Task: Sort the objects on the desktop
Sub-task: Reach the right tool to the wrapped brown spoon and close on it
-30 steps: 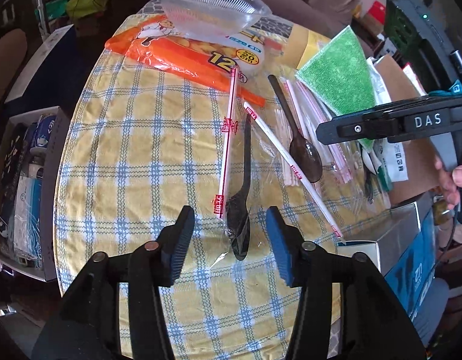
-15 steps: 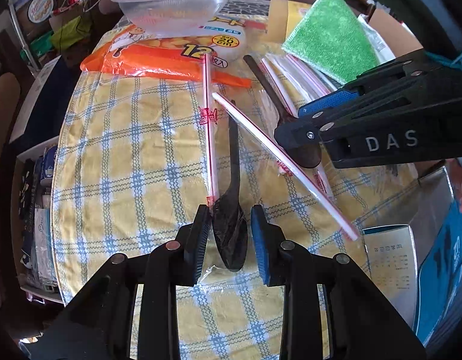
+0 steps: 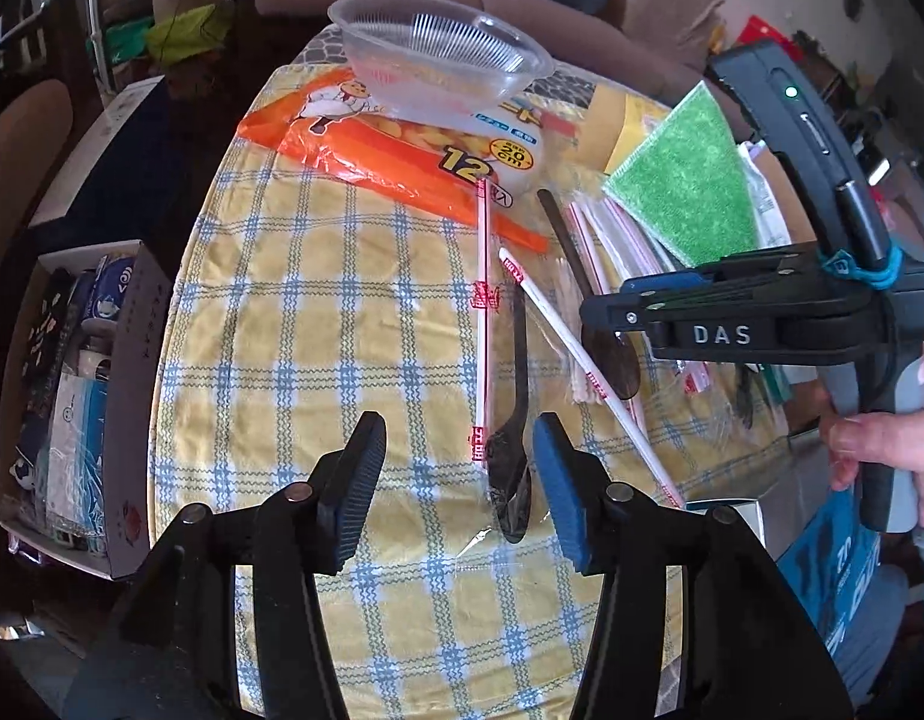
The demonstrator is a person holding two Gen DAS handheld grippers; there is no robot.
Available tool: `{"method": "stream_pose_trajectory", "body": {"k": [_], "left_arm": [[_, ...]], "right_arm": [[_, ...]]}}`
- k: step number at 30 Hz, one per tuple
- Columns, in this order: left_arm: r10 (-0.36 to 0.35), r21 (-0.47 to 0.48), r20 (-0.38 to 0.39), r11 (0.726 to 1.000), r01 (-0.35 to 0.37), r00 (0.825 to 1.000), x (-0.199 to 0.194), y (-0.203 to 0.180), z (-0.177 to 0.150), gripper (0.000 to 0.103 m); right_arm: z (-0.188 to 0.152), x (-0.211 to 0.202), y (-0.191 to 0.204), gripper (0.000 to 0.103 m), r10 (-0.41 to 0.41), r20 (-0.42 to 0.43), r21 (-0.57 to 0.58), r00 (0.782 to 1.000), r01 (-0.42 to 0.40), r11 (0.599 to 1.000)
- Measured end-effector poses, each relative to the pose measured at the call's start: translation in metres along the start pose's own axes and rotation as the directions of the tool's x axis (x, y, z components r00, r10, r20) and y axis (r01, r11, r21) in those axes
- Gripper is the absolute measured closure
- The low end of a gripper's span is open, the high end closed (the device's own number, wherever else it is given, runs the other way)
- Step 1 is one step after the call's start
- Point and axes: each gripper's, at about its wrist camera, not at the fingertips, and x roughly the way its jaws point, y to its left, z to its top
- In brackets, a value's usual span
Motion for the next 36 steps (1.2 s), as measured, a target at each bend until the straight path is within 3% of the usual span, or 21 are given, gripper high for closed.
{"method": "stream_pose_trajectory", "body": {"k": [8,11,23,28,34,36], "left_arm": [[0.007,0.039,-0.017,0.999,-0.006,1.000,0.005,-0.010,-0.004,0.055],[0.001,0.037,-0.008,0.999,0.000,1.000,-0.002,-0.009,-0.003,0.055],[0.002,-0.010,0.005,1.000,-0.002,1.000,-0.014,0.010,-0.003,0.055],[-0.016,0.005,0.007,1.000,0.016,1.000,-0.015,0.004,-0.002,0.054],[-0.021,0.062,0.004,0.998,0.020,1.000,-0.013,-0.011,-0.004,0.054],[-0.010,0.083,0.001,0.997,0.010,1.000,-0.010,-0.015,-0.006,0.054]], "right_arm": [[0.001,0.010,0.022,0.067,-0.081,0.012,-0.031,0.997,0.081,0.996],[-0.007,-0.003,0.022,0.054,-0.104,0.048,-0.006,0.993,0.105,0.994],[-0.011,0.013,0.051,0.054,-0.163,0.040,-0.073,0.986,0.166,0.983],[-0.020,0.008,0.041,0.053,-0.182,0.034,-0.061,0.983,0.184,0.981],[-0.024,0.008,0.015,0.053,-0.097,0.003,0.002,0.995,0.097,0.995],[-0.026,0.007,0.010,0.066,-0.052,-0.007,0.011,0.999,0.053,0.999]]}}
